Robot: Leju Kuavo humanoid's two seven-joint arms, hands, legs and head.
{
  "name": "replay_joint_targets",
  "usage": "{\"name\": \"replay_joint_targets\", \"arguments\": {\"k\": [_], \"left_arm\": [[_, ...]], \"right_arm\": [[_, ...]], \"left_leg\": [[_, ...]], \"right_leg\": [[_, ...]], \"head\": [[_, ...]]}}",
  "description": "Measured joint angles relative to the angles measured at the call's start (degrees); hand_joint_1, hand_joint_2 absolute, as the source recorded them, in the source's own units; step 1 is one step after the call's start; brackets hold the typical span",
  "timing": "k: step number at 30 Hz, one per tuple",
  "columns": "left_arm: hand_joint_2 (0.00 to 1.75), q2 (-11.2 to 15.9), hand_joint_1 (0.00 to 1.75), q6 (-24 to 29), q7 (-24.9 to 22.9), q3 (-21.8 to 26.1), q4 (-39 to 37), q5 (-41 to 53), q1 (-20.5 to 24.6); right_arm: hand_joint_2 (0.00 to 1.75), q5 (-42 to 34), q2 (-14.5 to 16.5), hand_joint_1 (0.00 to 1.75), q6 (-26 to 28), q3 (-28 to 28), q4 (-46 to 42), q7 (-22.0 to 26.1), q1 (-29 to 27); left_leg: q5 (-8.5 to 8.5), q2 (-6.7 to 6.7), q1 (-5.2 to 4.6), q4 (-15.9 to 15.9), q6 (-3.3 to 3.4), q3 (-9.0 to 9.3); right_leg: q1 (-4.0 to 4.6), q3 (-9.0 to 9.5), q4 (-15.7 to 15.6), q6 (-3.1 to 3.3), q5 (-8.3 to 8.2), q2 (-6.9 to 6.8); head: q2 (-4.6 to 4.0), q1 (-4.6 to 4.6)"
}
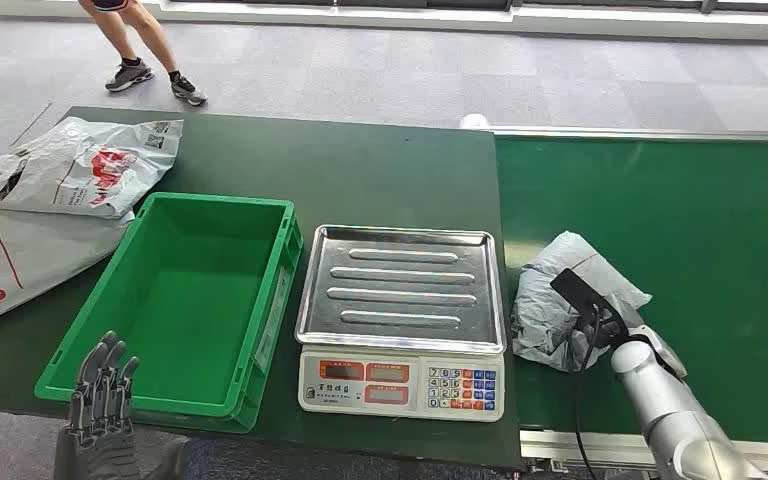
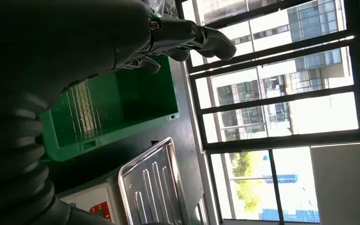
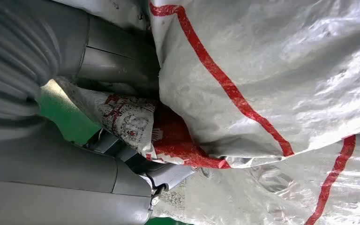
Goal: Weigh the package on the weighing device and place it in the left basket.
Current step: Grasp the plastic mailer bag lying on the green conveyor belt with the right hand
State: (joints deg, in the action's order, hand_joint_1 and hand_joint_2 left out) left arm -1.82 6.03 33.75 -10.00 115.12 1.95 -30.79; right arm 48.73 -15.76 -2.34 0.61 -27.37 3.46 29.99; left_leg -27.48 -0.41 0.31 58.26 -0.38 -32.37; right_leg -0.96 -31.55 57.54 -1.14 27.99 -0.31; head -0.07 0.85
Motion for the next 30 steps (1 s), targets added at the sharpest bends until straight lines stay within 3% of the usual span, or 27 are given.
{"name": "replay_joint_targets", "arguments": {"k": [7, 10, 12, 14, 17, 22, 30], "left_arm": [[1.75, 0.05, 0.00, 0.05, 0.04, 0.01, 0.00, 0.02, -0.01], [1.75, 0.05, 0.00, -0.08, 0.28, -0.01, 0.03, 1.13, 0.02], [1.75, 0.03, 0.00, -0.16, 0.48, -0.13, 0.05, 2.75, 0.30], [1.75, 0.03, 0.00, 0.46, 0.74, -0.37, 0.06, 4.07, 0.65], [1.75, 0.03, 0.00, 1.80, 1.82, -0.72, 0.07, 4.99, 1.23], [1.75, 0.03, 0.00, 3.54, 3.57, -1.55, 0.07, 5.44, 2.04], [1.75, 0.03, 0.00, 4.09, 4.02, -2.02, 0.07, 5.43, 2.11]], "right_arm": [[1.75, -1.35, 0.02, 1.75, 2.12, 0.00, 0.08, 0.53, -0.01], [1.75, -11.09, 1.04, 1.75, 12.95, 1.65, -3.11, 8.12, -1.43], [1.75, -23.66, 2.45, 1.75, 23.47, 4.25, -13.39, 16.30, -5.53], [1.75, -32.62, 3.20, 1.75, 32.05, 5.77, -29.26, 19.25, -10.52], [1.75, -33.43, 3.36, 1.75, 39.35, 5.63, -49.48, 20.21, -16.13], [1.75, -31.29, 4.17, 1.75, 42.11, 3.13, -65.14, 23.83, -20.75], [1.75, -31.34, 4.82, 1.75, 42.29, 1.70, -72.71, 24.03, -22.55]], "left_leg": [[0.00, -0.01, 0.00, 0.00, 0.00, -0.03], [0.02, -0.04, 0.00, 0.01, 0.01, -0.07], [0.06, -0.31, -0.01, 0.02, 0.01, -0.13], [0.11, -0.70, -0.02, 0.03, 0.00, -0.24], [0.07, -0.76, 0.01, 0.00, -0.10, -0.30], [0.01, -0.39, 0.02, -0.05, -0.13, -0.22], [0.09, -0.35, 0.01, -0.03, -0.11, -0.20]], "right_leg": [[0.00, 0.01, 0.00, 0.00, 0.00, -0.02], [0.00, -0.01, 0.01, 0.00, -0.02, -0.05], [-0.01, -0.04, 0.01, -0.01, 0.02, -0.31], [-0.01, -0.07, 0.01, 0.00, 0.10, -0.69], [0.02, -0.09, 0.02, 0.08, 0.18, -0.69], [0.02, -0.16, 0.02, 0.11, 0.19, -0.38], [0.00, -0.14, 0.01, 0.11, 0.08, -0.35]], "head": [[0.00, -0.01], [0.00, -0.02], [0.00, -0.01], [0.00, -0.01], [0.00, -0.02], [0.00, -0.01], [0.00, 0.00]]}}
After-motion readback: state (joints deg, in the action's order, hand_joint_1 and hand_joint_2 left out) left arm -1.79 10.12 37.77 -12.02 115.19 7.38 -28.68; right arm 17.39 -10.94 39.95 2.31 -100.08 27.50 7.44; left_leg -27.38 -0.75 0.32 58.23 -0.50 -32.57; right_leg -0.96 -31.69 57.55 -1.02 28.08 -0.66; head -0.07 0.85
